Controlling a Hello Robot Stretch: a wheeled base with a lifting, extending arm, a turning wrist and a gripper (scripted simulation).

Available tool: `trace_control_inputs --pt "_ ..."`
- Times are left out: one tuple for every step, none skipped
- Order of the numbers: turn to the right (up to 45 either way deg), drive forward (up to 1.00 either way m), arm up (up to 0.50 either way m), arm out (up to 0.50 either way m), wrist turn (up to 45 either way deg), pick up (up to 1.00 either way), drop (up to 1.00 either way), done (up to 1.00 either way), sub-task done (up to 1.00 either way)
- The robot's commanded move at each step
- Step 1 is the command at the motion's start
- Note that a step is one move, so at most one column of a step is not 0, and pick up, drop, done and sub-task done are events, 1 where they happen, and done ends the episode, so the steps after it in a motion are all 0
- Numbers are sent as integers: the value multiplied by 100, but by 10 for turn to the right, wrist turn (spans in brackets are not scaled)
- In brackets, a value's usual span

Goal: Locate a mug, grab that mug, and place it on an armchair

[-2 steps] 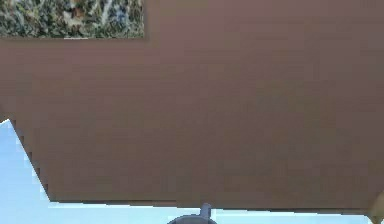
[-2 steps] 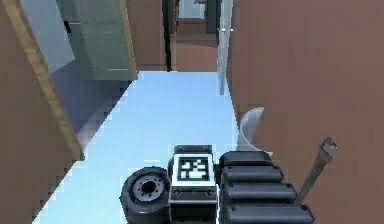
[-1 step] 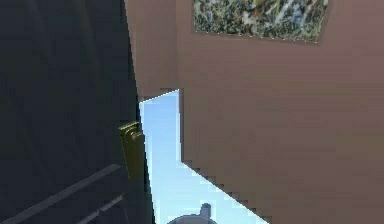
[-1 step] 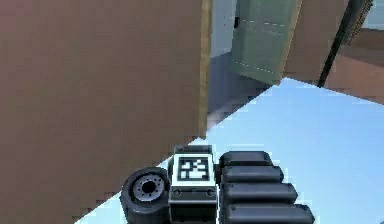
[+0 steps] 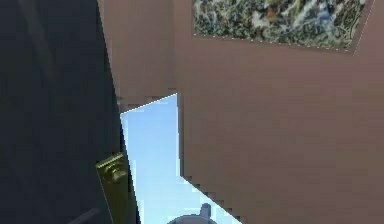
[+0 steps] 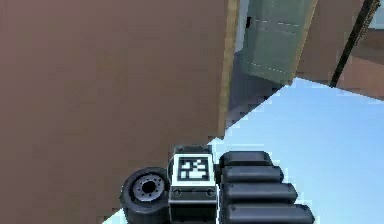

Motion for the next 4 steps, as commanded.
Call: trace_control_inputs --pt "450 0 0 0 0 0 0 0 0" --pt "450 0 0 0 0 0 0 0 0" --pt "330 0 0 0 0 0 0 0 0" --pt "0 100 0 0 0 0 0 0 0"
